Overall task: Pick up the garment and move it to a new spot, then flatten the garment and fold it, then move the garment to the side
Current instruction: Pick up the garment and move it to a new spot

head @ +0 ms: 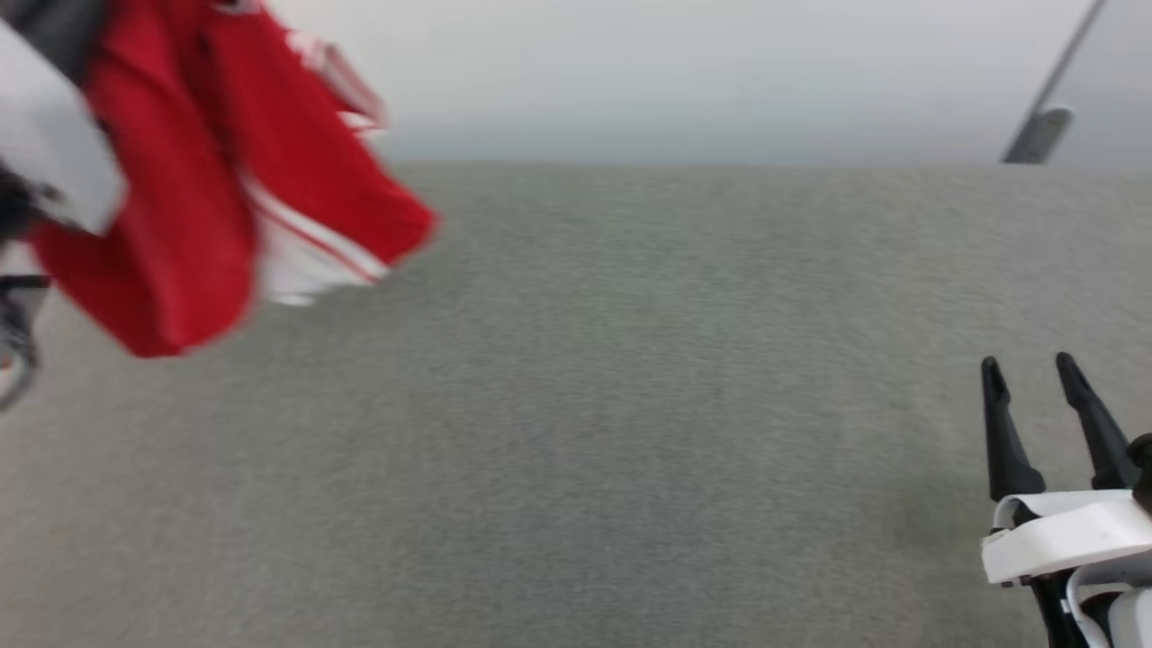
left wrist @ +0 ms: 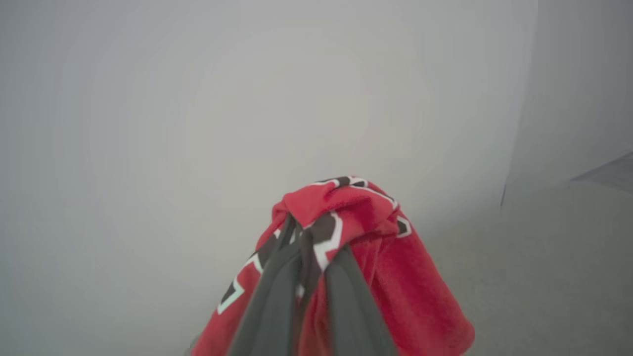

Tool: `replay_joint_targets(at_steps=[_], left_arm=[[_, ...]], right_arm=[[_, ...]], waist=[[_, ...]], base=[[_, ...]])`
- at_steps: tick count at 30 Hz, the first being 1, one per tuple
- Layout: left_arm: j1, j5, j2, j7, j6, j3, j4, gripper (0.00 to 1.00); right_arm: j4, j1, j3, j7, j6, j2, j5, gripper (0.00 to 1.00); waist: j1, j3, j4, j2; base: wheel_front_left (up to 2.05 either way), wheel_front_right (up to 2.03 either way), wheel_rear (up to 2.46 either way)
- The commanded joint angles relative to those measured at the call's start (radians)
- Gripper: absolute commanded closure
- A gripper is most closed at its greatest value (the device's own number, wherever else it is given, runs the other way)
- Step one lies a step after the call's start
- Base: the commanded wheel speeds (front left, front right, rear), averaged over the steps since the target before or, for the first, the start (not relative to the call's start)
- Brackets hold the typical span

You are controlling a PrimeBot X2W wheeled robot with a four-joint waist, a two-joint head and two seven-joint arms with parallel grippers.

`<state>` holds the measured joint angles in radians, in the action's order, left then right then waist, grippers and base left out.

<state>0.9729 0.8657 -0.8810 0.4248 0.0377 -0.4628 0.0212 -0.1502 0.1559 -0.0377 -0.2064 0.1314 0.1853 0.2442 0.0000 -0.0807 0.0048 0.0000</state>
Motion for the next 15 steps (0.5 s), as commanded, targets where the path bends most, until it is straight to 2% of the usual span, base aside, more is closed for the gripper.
replay_joint_targets(at_steps=[1, 7, 15], left_arm=[[-0.012, -0.001, 0.005, 0.006, 0.015, -0.003, -0.027, 1.0], [-0.042, -0.001, 0.039, 0.052, 0.049, -0.049, -0.154, 1.0], [-0.075, -0.024, 0.119, 0.072, 0.075, -0.135, -0.208, 1.0]], right_arm=[[-0.003, 0.008, -0.009, -0.007, -0.001, -0.001, -0.002, 0.0], [-0.02, 0.019, -0.037, -0.022, -0.001, -0.012, -0.012, 0.0], [-0.034, 0.029, -0.06, -0.038, -0.001, -0.047, -0.03, 0.0]], waist=[[0.0, -0.015, -0.061, 0.0], [0.0, -0.046, -0.153, 0.0], [0.0, -0.104, -0.253, 0.0]], base=[[0.0, 0.0, 0.0], [0.0, 0.0, 0.0], [0.0, 0.0, 0.0]])
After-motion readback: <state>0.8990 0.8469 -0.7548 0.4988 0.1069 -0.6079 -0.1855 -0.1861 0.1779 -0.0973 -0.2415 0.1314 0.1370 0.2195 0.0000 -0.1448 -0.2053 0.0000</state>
